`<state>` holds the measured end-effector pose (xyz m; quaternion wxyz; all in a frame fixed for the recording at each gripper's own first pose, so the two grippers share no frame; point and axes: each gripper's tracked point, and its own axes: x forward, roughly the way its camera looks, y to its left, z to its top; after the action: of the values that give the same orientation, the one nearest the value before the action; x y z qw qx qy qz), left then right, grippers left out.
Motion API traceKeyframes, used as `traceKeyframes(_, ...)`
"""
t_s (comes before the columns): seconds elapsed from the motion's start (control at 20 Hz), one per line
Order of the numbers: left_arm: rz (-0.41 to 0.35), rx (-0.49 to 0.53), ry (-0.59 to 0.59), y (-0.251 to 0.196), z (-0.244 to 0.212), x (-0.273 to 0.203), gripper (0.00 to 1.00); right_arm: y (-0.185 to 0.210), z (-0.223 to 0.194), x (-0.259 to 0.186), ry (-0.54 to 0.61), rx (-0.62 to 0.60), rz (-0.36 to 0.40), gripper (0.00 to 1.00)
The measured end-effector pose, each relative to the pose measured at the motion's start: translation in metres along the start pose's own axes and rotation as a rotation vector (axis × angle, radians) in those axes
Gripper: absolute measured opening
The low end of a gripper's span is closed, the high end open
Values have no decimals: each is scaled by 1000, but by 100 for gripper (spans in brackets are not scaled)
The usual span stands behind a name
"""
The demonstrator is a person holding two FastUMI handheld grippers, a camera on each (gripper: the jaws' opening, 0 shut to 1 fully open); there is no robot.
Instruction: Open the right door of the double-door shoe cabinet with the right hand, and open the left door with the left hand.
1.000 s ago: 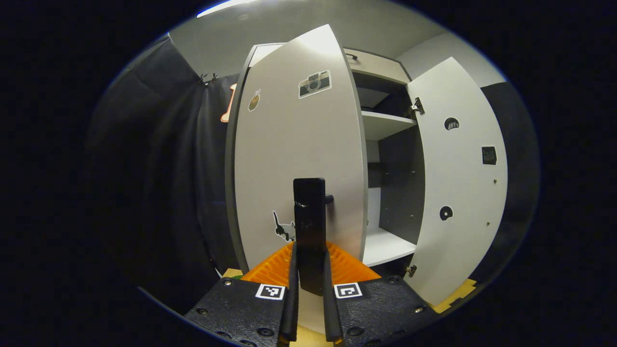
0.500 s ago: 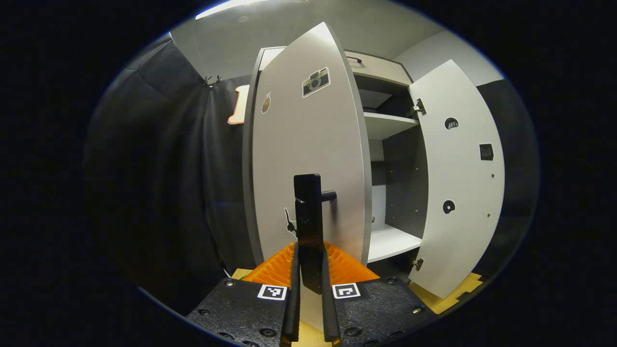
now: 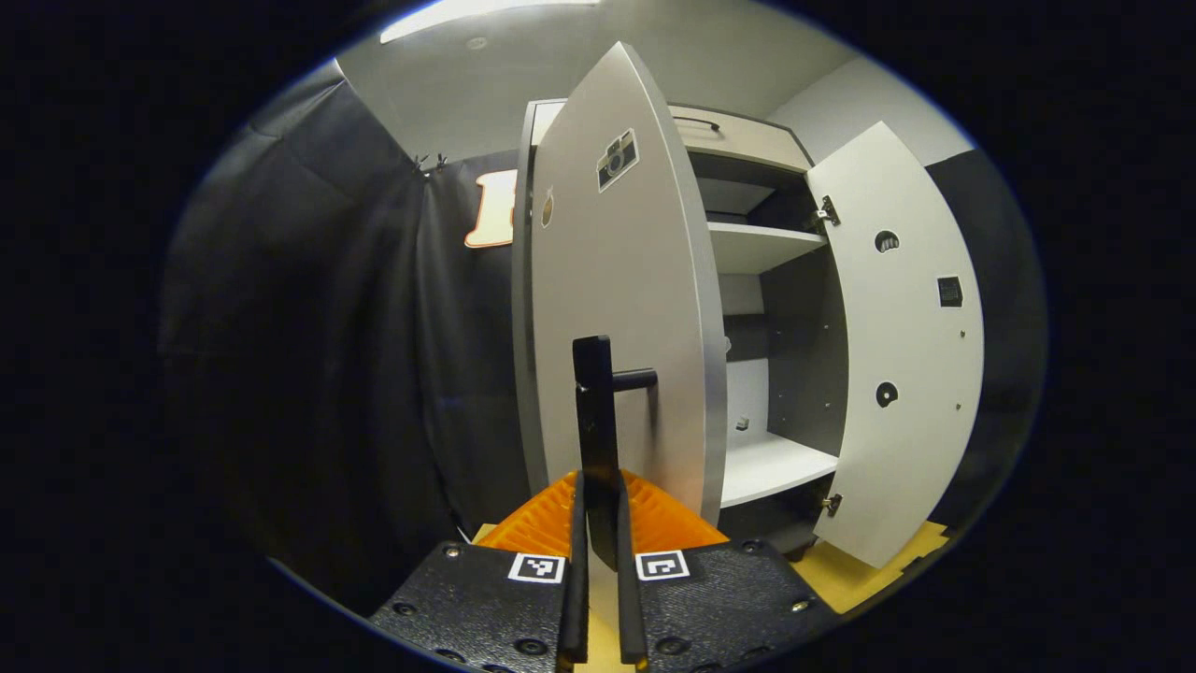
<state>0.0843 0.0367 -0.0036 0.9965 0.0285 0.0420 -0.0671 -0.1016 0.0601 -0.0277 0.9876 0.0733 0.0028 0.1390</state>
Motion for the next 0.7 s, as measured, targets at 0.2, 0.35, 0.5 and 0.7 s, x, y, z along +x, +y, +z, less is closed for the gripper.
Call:
traceKeyframes(0.2, 88, 17, -9, 33, -1, -7, 6, 6, -2, -4, 0, 0, 4, 99)
traceKeyframes(0.35, 114, 35, -12, 51, -2, -7, 2, 9, -3, -3, 0, 4, 6, 99)
traceKeyframes(0.5, 116, 30, -15, 61, -2, -8, 1, 14, -7, 0, 8, -4, 11, 99)
traceKeyframes(0.7, 96, 43, -14, 68, -3, -9, 1, 17, -11, 0, 16, -29, 15, 99)
